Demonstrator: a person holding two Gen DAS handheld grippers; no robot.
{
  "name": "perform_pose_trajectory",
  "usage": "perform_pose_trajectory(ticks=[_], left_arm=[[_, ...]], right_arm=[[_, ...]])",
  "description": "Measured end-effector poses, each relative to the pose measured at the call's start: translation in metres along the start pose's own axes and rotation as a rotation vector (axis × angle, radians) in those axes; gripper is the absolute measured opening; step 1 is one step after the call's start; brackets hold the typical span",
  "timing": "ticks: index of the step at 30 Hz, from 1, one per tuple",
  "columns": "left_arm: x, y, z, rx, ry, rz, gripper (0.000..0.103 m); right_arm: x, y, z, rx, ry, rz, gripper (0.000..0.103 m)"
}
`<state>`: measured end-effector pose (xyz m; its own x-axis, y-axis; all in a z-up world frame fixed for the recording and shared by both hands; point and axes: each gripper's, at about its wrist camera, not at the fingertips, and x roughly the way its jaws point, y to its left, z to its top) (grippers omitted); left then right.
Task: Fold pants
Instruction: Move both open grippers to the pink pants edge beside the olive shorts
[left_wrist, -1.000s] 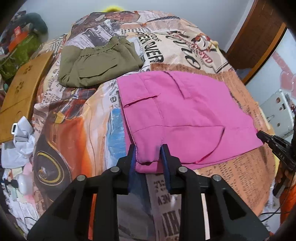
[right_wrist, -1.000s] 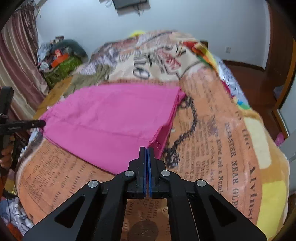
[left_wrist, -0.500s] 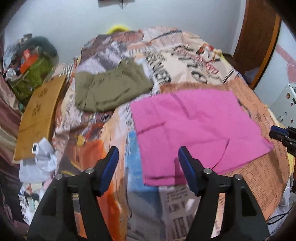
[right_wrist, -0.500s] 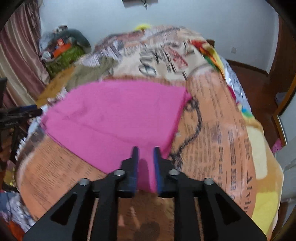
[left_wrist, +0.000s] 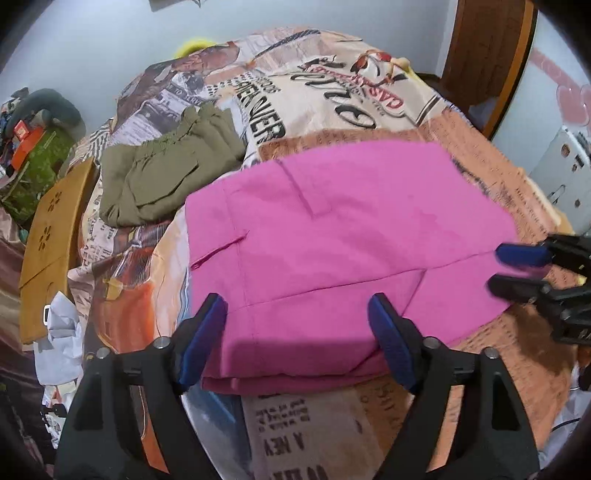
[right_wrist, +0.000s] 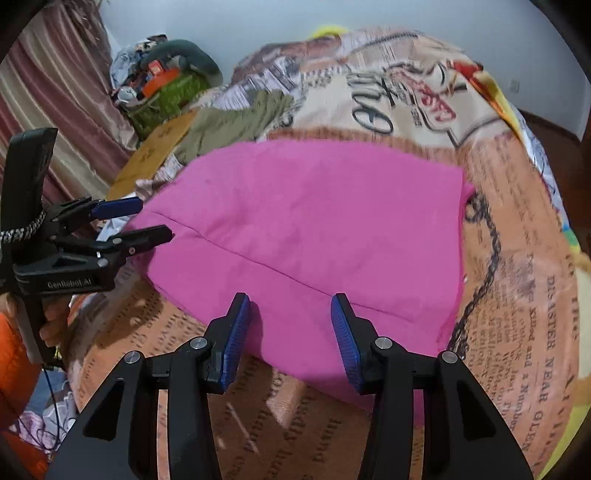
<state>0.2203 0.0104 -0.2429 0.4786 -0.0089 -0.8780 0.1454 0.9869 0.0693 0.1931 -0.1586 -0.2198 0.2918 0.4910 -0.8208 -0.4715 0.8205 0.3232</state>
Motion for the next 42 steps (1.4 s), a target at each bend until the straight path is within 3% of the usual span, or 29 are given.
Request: perform_pose_trajectory(ticks=[2, 20, 30, 42], left_arm=[[0.000, 0.005, -0.003, 0.008, -0.016, 0.015, 0.094], [-0.021, 0.048, -0.016, -0.081, -0.005, 0.048, 0.094], [-0.028, 0.075, 0.031, -0.180, -0.055, 0.048, 0.094], [0.024, 0.099, 0.076, -0.245, 0.005, 0.050, 0.094]], right_arm=[[-0.003, -0.004, -0.002, 0.000, 0.000, -0.014, 0.046], [-0.029, -0.032, -0.016, 0.040, -0.013, -0.090, 0.052], [-0.058, -0.034, 0.016, 0.011, -0.155, -0.126, 0.056], [-0.032, -0.074, 0.047, 0.061, -0.160, -0.156, 0.056]])
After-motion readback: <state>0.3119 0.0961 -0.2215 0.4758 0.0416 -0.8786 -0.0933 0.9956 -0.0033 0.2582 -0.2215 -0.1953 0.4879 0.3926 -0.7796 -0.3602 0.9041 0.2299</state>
